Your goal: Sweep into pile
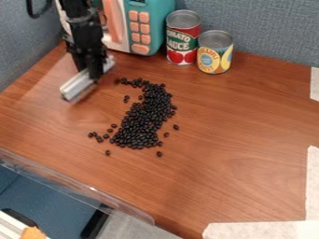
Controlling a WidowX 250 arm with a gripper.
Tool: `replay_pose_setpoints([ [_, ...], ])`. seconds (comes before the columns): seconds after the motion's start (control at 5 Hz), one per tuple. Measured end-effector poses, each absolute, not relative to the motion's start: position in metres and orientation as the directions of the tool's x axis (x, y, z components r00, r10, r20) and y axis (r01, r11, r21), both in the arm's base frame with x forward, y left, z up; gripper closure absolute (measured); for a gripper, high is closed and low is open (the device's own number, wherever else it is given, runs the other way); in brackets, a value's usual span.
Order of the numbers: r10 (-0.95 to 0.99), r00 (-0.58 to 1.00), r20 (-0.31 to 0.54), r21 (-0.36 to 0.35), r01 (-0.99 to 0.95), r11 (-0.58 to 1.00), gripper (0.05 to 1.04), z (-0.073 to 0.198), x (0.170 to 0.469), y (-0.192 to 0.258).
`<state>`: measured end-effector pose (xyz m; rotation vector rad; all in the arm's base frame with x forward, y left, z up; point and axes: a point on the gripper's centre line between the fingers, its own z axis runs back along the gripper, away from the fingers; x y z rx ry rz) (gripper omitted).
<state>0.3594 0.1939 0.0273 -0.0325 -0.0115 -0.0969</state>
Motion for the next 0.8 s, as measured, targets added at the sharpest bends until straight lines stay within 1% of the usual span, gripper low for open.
replay_pose_setpoints([
  [0.2, -0.043, 0.999, 0.019, -0.004, 0.043, 0.999, 0.705, 0.037, 0.353, 0.215],
  [0.4, -0.018, 0.999, 0.032, 0.034, 0.017, 0.999, 0.705, 0.038, 0.354, 0.224],
  [0.6, -0.024, 0.999, 0.027, 0.049, 0.023, 0.999, 0.705, 0.021, 0.356, 0.228],
  [0.8, -0.045, 0.999, 0.004, 0.045, 0.045, 0.998, 0.705, 0.002, 0.36, 0.222],
])
